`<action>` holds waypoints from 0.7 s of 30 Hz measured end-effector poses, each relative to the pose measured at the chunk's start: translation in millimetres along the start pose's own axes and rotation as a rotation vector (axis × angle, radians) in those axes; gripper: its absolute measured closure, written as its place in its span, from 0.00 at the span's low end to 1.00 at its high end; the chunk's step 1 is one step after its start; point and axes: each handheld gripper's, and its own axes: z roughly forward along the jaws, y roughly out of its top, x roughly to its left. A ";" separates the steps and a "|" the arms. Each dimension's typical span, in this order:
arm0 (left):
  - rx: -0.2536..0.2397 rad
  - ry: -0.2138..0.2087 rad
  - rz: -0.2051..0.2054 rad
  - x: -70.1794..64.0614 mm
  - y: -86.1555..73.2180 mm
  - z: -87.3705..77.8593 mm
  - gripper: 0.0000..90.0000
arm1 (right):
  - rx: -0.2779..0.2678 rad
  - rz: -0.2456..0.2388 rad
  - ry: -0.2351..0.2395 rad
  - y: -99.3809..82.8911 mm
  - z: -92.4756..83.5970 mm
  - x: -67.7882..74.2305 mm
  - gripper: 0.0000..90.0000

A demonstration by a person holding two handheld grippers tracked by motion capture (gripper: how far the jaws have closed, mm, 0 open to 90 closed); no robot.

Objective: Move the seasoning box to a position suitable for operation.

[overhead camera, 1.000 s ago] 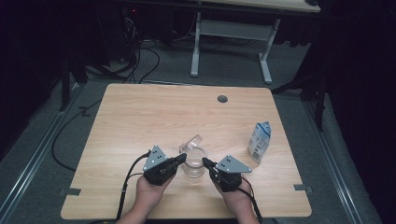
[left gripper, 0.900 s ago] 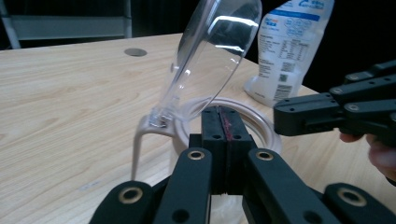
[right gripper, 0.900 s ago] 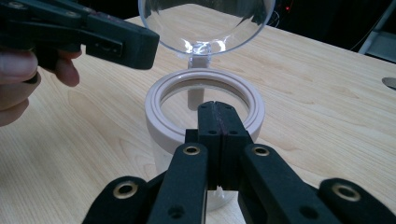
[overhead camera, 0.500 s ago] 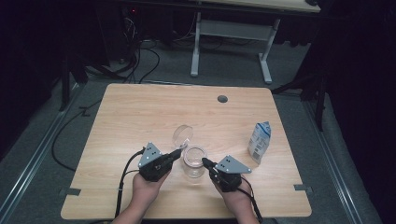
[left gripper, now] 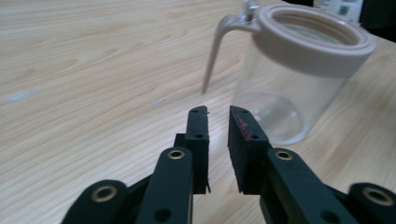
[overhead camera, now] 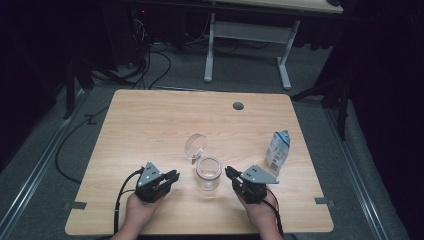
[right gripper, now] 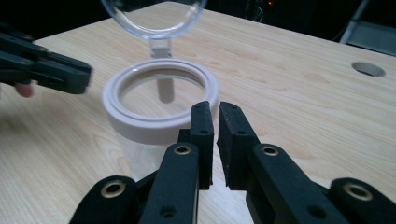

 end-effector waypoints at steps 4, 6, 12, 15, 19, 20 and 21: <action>0.022 0.019 -0.001 8.9 -4.8 -6.5 0.83 | 0.012 0.019 -0.017 -8.0 -3.4 -8.1 0.92; 0.014 0.024 -0.013 12.5 -4.7 -8.4 0.82 | 0.022 0.038 -0.025 -13.2 -5.2 -12.6 0.91; 0.001 0.044 -0.023 21.7 -2.0 -16.1 0.75 | 0.043 0.080 -0.075 -25.8 -9.7 -27.5 0.84; 0.004 0.055 -0.027 25.7 -3.5 -16.8 0.74 | 0.055 0.088 -0.102 -33.7 -14.1 -35.1 0.82; -0.005 0.061 -0.027 26.3 -3.2 -18.2 0.71 | 0.074 0.105 -0.135 -44.4 -24.0 -45.3 0.80; -0.009 0.062 -0.022 25.6 -3.1 -18.2 0.71 | 0.079 0.107 -0.144 -46.7 -26.9 -47.8 0.80; -0.009 0.062 -0.017 25.1 -3.0 -18.2 0.70 | 0.084 0.107 -0.154 -48.9 -30.1 -50.3 0.80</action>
